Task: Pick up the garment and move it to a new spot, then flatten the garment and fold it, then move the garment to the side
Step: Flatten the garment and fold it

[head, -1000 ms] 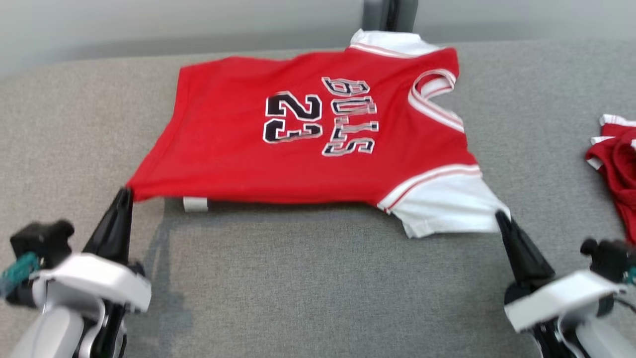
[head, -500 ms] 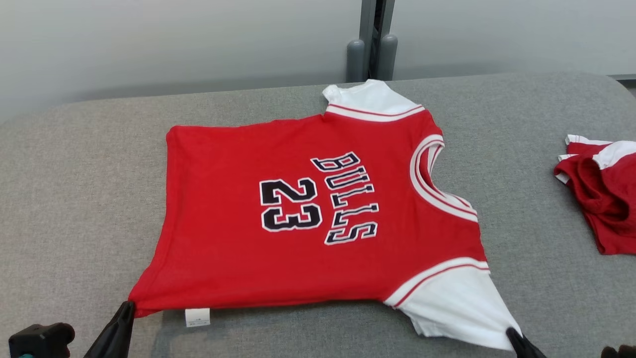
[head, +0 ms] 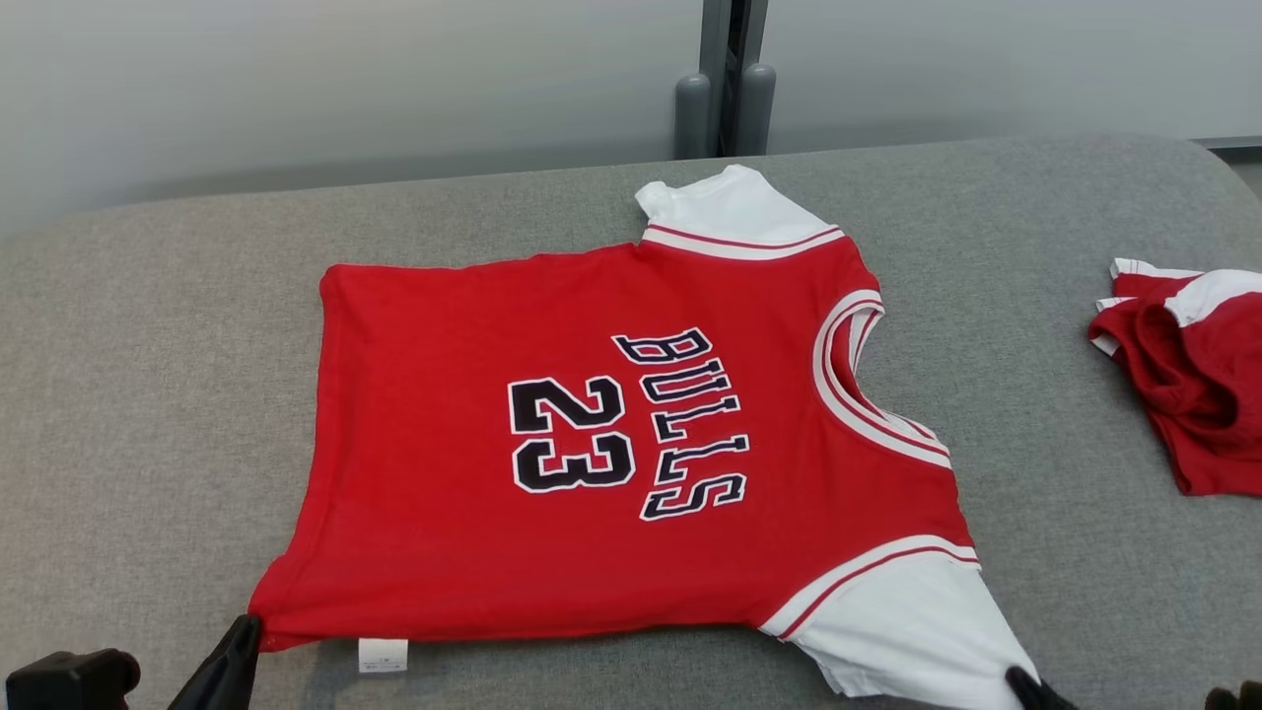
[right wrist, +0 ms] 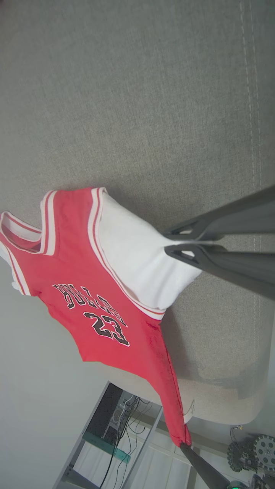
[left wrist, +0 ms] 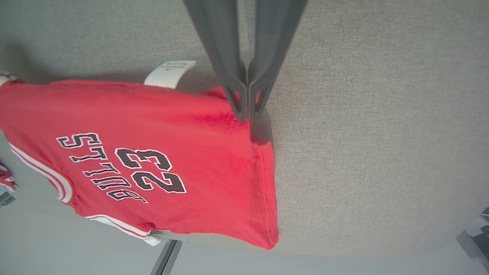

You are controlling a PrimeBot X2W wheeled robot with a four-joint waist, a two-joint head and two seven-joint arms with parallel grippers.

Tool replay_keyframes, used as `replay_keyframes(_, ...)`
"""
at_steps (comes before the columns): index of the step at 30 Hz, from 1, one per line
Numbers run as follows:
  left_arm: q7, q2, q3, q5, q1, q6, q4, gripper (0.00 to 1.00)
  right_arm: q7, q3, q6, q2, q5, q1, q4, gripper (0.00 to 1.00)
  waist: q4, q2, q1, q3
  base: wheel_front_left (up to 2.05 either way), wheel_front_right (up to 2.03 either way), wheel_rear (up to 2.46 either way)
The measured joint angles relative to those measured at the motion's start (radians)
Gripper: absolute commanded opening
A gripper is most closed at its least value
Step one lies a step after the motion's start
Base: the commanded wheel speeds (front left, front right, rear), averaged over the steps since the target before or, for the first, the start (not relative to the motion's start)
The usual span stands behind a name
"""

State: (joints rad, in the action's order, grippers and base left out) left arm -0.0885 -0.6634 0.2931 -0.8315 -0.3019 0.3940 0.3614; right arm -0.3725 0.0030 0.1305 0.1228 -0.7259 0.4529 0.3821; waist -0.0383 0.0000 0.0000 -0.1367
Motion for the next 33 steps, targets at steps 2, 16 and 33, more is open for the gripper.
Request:
replay_keyframes(2,-0.005,-0.005,0.0,0.0,0.014,-0.003,0.004,0.0,-0.02,-0.016,0.0,-0.001,0.015,-0.032,0.012,0.0,0.002,0.0,0.0,-0.01,0.0,0.0,0.0)
replay_keyframes(16,-0.066,-0.009,0.023,-0.004,0.255,-0.084,-0.082,0.0,-0.129,0.02,0.0,0.108,0.053,-0.433,-0.076,0.0,0.022,0.0,0.0,-0.141,0.0,0.0,0.0)
replay_keyframes(33,-0.025,0.093,0.073,-0.032,0.409,-0.182,-0.264,0.87,-0.042,0.122,0.0,0.182,-0.06,-0.776,-0.407,1.0,0.064,-0.0001,0.0,-0.269,0.0,0.0,0.0)
